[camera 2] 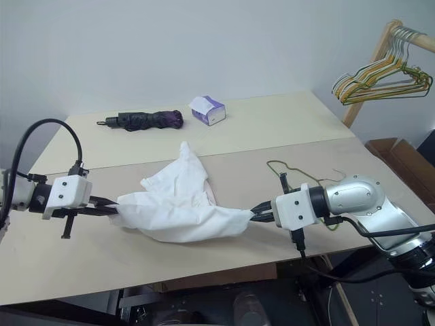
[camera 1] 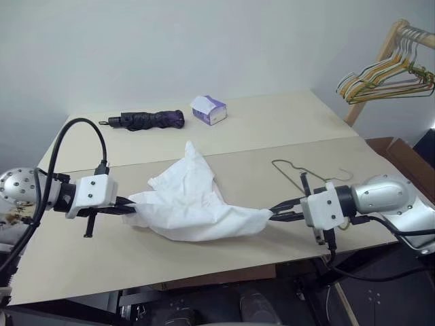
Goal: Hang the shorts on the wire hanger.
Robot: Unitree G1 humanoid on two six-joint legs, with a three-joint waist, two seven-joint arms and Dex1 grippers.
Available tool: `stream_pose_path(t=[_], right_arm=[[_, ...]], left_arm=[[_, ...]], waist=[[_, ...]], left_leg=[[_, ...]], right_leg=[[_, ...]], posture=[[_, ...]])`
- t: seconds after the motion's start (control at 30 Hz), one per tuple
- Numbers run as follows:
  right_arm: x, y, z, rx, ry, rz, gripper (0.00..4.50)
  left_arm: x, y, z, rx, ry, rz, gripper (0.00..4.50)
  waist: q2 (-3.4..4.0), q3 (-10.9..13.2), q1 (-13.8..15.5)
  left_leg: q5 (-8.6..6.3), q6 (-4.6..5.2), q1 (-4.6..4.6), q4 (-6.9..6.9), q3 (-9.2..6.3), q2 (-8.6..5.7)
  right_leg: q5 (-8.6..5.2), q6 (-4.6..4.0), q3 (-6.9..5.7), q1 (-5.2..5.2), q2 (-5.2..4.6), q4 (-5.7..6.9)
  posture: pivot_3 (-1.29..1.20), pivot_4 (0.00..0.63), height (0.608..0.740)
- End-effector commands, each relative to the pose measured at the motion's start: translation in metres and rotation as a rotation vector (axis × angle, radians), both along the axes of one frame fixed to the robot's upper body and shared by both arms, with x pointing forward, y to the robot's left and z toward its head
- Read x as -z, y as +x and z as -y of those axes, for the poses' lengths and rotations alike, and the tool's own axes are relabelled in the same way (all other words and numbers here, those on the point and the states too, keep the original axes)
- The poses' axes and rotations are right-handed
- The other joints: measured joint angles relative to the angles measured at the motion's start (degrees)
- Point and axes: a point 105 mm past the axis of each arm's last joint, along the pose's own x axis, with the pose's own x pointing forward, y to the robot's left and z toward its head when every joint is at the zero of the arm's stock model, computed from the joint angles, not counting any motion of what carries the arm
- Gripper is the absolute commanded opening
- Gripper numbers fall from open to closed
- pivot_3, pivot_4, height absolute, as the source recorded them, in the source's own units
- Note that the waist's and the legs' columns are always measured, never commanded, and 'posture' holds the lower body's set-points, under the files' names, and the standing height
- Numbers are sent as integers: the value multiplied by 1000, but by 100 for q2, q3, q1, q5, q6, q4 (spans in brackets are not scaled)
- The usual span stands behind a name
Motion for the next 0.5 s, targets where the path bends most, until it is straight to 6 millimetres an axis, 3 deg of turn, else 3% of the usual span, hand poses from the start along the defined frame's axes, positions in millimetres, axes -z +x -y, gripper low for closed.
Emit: stream_pose_path(t=[0.03, 0.13, 0.23, 0.3, 0.33, 0.4, 0.5], right_arm=[[-74, 80, -6, 252, 226, 188, 27], [-126, 140, -9, 476, 338, 396, 27], [-171, 179, -5, 670, 400, 610, 27], [-200, 192, -2, 773, 446, 769, 27], [-214, 194, -1, 808, 471, 853, 27], [-250, 187, 1, 859, 581, 1073, 27], [-274, 174, 2, 859, 717, 1229, 27]], left_arm=[[-51, 67, 11, -191, -127, 252, 0], [-103, 124, 12, -433, -249, 445, 0], [-159, 165, 4, -686, -351, 666, 0], [-195, 179, -4, -840, -390, 837, 0], [-214, 181, -10, -907, -397, 945, 0], [-273, 166, -27, -1072, -469, 1276, 0], [-314, 142, -36, -1156, -535, 1535, 0]], waist=[[-3, 7, -88], [-7, 6, -194], [-10, 3, -295], [-10, 3, -364], [-10, 3, -421], [-14, 6, -513], [-17, 8, -642]], left_leg=[[2, 1, -9, 9, -1, -13], [50, 32, -9, 2, -29, -39], [58, 58, -10, 2, -40, -50], [52, 65, -26, -7, -40, -62], [52, 65, -42, -14, -41, -62], [52, 60, -77, -15, -39, -62], [74, 29, -173, -2, 11, -76]], right_leg=[[9, 10, -5, 2, 3, 0], [31, 35, -15, 8, 1, -13], [32, 34, -22, 6, -9, -10], [42, 17, -21, 3, -19, -8], [43, 15, -21, -16, -22, -6], [44, 13, -18, -65, -27, 8], [42, 16, 12, -201, -62, 93]], posture=[[-342, 0, 740], [-337, 0, 740], [-324, 0, 740], [-313, 0, 740], [-309, 0, 740], [-307, 0, 740], [-310, 0, 740]])
